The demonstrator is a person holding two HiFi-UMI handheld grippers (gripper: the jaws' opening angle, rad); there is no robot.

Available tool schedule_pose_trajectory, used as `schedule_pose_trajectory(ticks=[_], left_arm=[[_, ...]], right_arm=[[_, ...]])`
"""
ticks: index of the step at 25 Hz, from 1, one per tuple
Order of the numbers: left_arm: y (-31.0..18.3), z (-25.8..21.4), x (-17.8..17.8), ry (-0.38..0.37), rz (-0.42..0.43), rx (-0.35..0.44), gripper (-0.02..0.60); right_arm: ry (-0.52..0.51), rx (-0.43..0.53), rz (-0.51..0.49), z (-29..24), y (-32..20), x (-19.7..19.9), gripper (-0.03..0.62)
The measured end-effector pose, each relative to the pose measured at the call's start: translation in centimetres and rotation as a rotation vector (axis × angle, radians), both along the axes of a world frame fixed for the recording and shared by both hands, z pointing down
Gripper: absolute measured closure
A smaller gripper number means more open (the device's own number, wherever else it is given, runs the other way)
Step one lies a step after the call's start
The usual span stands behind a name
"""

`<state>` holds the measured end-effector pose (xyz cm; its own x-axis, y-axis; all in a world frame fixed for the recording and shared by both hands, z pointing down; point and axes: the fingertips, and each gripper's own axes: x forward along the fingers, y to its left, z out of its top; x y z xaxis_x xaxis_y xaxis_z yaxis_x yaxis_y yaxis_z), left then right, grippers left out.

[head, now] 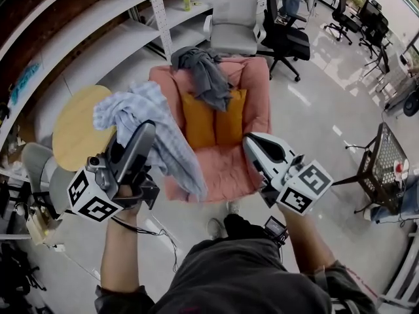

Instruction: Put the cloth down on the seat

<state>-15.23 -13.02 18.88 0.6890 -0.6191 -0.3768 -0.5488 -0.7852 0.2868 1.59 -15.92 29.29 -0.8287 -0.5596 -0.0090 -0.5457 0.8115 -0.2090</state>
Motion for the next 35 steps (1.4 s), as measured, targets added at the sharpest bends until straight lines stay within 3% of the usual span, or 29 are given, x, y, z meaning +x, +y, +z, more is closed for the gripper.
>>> schedule_pose_trajectory(ticks=[7, 20, 29, 35], left_arm=[[-6.2, -2.8, 0.6, -0.032, -0.028, 0.047, 0.545], [-23.5, -4.3, 0.2, -0.176, -0.198, 0.051, 0.545], [-33.7, -0.5, -3.2, -0.196, -0.222, -0.011, 0.545], [-40.8, 2.5, -8.3, -0.182, -0.205, -0.045, 0.545]], right_arm=[[-0.008, -0.019, -0.026, 0.5, -5.9, 0.7, 0.579], [0.009, -0.068, -0.125, 2.7, -20.1, 2.7, 0.579], [0.045, -0.038, -0.231, 3.0, -24.3, -3.3, 0.579], [0.082, -0.106, -0.175, 5.7, -28.3, -6.8, 0.579]])
